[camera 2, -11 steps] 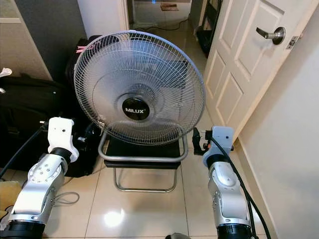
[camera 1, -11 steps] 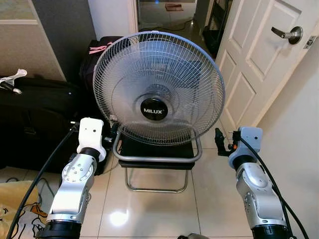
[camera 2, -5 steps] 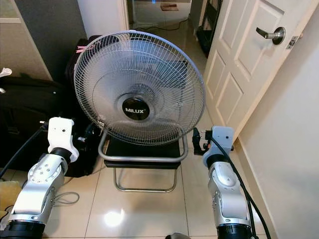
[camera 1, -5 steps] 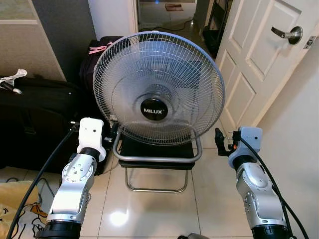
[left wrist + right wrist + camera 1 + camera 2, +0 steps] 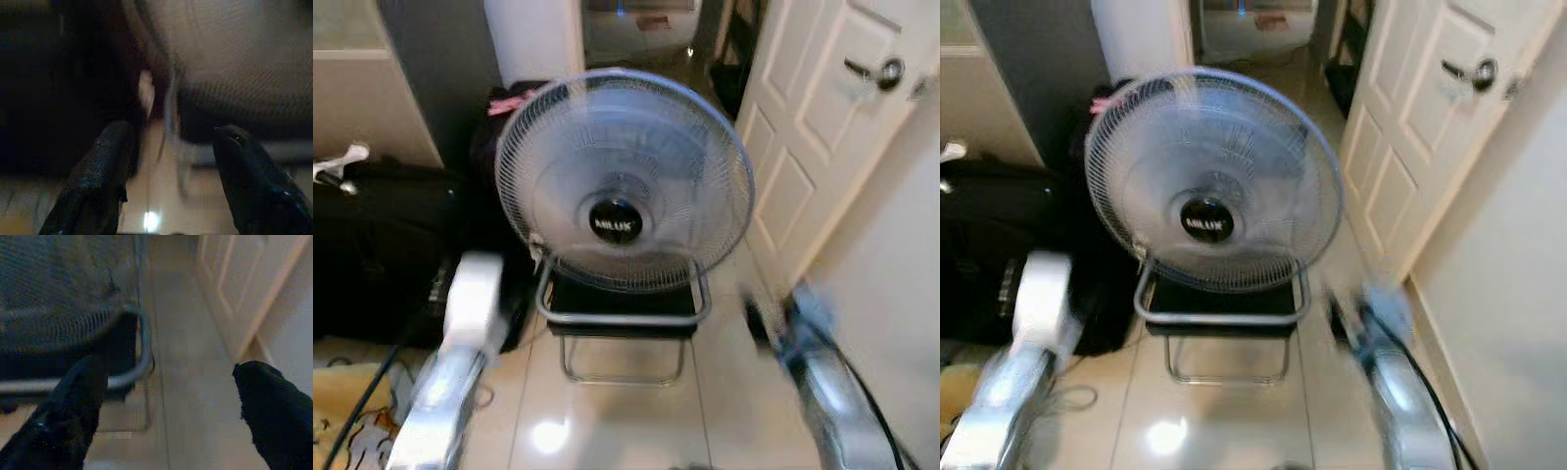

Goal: Clean up the room

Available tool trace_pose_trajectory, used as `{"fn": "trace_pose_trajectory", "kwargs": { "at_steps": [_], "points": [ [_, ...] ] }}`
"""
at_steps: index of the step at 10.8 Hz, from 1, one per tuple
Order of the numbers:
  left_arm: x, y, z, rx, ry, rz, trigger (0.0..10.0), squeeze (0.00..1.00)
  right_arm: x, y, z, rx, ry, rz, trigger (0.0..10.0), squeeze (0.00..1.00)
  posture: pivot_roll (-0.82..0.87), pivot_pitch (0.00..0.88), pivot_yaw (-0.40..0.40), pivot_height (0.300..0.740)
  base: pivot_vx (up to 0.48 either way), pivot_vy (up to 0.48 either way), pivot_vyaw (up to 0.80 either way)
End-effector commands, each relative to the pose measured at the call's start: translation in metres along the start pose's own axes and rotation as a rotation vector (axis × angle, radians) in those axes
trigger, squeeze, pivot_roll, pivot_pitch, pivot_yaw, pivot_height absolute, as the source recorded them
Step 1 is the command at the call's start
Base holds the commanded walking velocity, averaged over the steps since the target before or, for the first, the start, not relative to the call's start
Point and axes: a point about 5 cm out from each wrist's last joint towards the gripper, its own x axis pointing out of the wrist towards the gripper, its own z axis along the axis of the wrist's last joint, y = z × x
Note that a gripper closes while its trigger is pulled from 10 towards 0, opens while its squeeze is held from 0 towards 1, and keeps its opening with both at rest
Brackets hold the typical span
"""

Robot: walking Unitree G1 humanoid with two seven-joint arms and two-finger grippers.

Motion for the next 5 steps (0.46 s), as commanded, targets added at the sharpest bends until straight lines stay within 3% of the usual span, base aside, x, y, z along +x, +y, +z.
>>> {"fn": "trace_pose_trajectory", "kwargs": {
  "at_steps": [1,2,5],
  "points": [
    [0.004,-0.008,0.014,0.029,-0.052,-0.041,10.0,0.00,0.005,0.009,0.013,0.003,-0.064,0.036,10.0,1.00,-0.07,0.000,0.028,0.740,0.000,0.000,0.00],
    [0.004,-0.008,0.015,0.032,-0.055,-0.042,10.0,0.00,0.005,0.011,0.013,-0.020,-0.063,0.059,10.0,1.00,-0.07,0.000,0.030,0.740,0.000,0.000,0.00],
    [0.007,-0.005,0.024,0.016,-0.083,-0.051,10.0,0.00,0.007,0.022,0.022,-0.033,-0.102,0.127,10.0,1.00,-0.07,0.000,0.039,0.740,0.000,0.000,0.80]
  ]
}}
